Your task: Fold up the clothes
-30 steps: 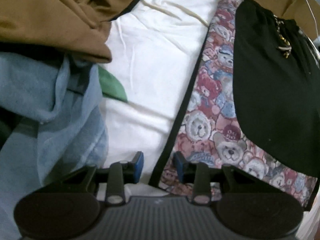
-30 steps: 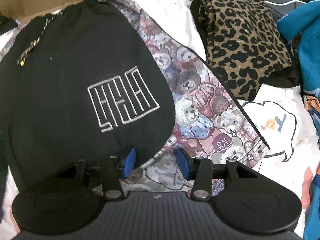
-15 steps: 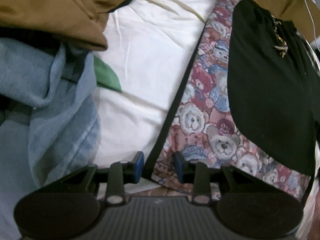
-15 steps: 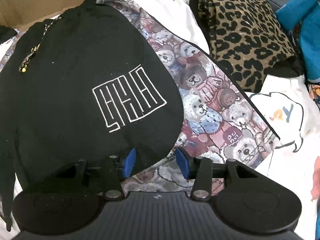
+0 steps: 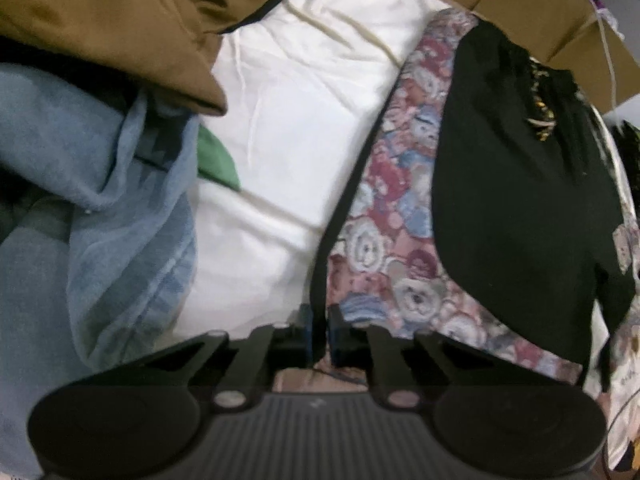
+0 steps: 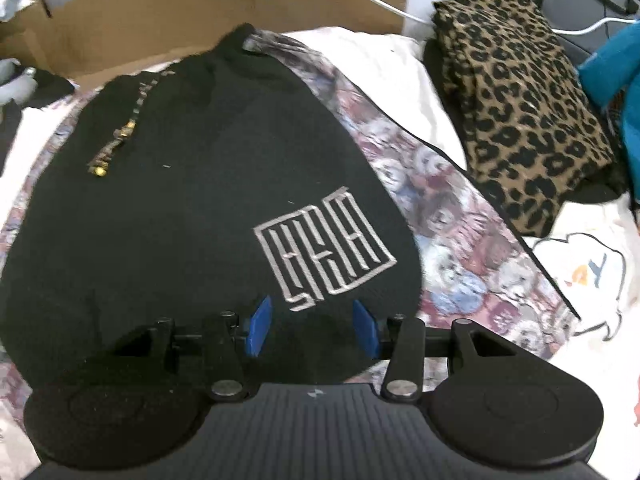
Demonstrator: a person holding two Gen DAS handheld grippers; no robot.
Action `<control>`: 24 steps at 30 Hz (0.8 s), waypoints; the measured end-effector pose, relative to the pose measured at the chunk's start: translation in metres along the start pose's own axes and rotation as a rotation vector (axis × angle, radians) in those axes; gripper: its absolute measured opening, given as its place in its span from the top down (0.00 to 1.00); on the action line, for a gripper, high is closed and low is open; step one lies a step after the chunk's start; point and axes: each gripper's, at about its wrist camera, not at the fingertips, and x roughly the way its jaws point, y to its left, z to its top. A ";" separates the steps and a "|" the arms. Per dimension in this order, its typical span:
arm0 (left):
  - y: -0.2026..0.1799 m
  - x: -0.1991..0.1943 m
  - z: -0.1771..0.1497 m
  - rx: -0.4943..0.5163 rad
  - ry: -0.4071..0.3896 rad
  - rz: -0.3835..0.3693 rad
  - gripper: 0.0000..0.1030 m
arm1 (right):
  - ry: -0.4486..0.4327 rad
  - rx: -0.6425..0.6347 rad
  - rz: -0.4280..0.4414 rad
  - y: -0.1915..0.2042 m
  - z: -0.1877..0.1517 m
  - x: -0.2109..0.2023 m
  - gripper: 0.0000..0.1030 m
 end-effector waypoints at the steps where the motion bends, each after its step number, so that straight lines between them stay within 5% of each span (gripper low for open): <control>1: -0.002 -0.001 0.000 0.002 -0.003 -0.004 0.92 | -0.006 -0.004 0.008 0.003 0.001 -0.001 0.50; 3: -0.005 0.003 0.003 0.012 -0.002 0.004 0.90 | -0.019 -0.012 0.025 0.008 0.004 -0.004 0.50; 8: -0.003 0.008 0.002 0.015 0.008 0.017 0.65 | -0.001 -0.017 0.059 0.016 0.002 0.000 0.49; 12: 0.001 0.009 0.000 0.008 0.016 0.013 0.70 | 0.001 -0.023 0.068 0.022 0.002 0.003 0.49; 17: 0.007 0.010 -0.001 -0.001 0.026 0.009 0.92 | -0.007 -0.031 0.086 0.030 0.006 0.003 0.49; 24: 0.004 -0.007 -0.003 -0.032 -0.019 -0.042 0.92 | -0.017 -0.098 0.145 0.059 0.017 0.010 0.49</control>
